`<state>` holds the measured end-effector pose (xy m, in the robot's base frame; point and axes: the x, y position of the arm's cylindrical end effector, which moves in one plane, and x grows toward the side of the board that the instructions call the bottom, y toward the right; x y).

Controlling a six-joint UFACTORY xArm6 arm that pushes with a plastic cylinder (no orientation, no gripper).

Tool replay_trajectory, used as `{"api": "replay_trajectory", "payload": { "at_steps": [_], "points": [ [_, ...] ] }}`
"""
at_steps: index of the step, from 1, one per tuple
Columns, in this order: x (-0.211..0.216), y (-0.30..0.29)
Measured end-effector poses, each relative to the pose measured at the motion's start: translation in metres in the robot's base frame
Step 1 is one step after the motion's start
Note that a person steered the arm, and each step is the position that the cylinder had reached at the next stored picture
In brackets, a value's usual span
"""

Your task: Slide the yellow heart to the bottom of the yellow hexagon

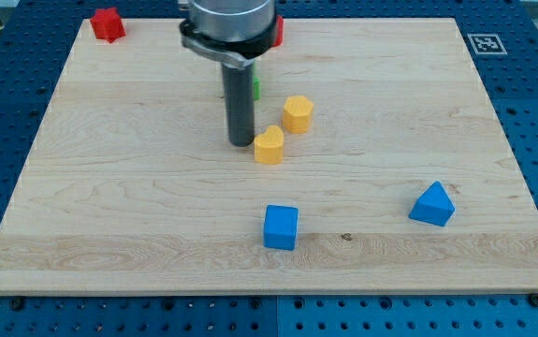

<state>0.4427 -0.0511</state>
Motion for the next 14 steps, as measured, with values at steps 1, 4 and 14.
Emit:
{"api": "replay_trajectory", "payload": {
  "at_steps": [1, 4, 14],
  "points": [
    [0.013, -0.018],
    [0.017, 0.010],
    [0.013, 0.044]
  ]
}}
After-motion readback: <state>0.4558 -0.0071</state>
